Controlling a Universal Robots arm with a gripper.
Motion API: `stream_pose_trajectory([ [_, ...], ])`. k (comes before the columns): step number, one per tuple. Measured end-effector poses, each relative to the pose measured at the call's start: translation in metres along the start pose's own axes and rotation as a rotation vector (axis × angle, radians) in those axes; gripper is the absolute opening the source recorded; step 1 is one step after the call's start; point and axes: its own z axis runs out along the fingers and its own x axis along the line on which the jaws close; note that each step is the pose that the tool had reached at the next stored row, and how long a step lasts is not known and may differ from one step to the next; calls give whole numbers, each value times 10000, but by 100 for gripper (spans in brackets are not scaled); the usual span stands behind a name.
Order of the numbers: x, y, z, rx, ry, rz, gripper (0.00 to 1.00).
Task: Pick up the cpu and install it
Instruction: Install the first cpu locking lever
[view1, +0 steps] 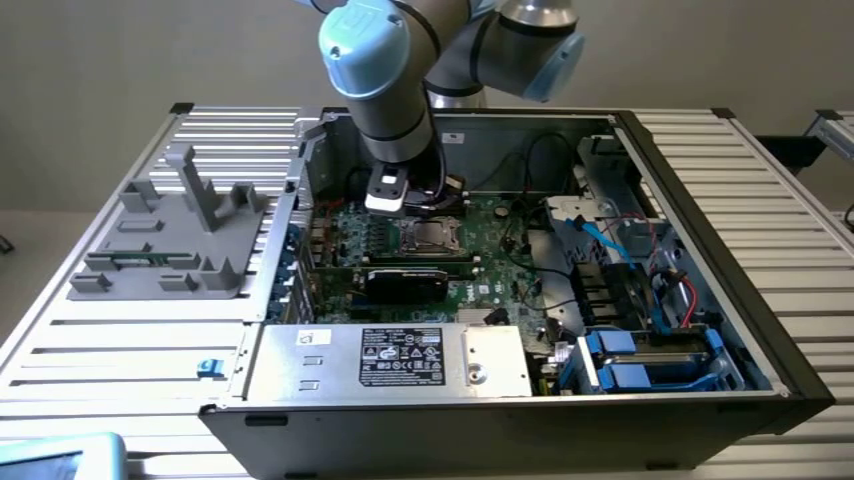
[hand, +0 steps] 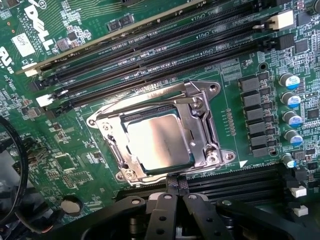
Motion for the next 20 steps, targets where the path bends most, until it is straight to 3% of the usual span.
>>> stream_pose_trajectory([
  [20, 121, -48, 34, -1, 1, 6, 11],
])
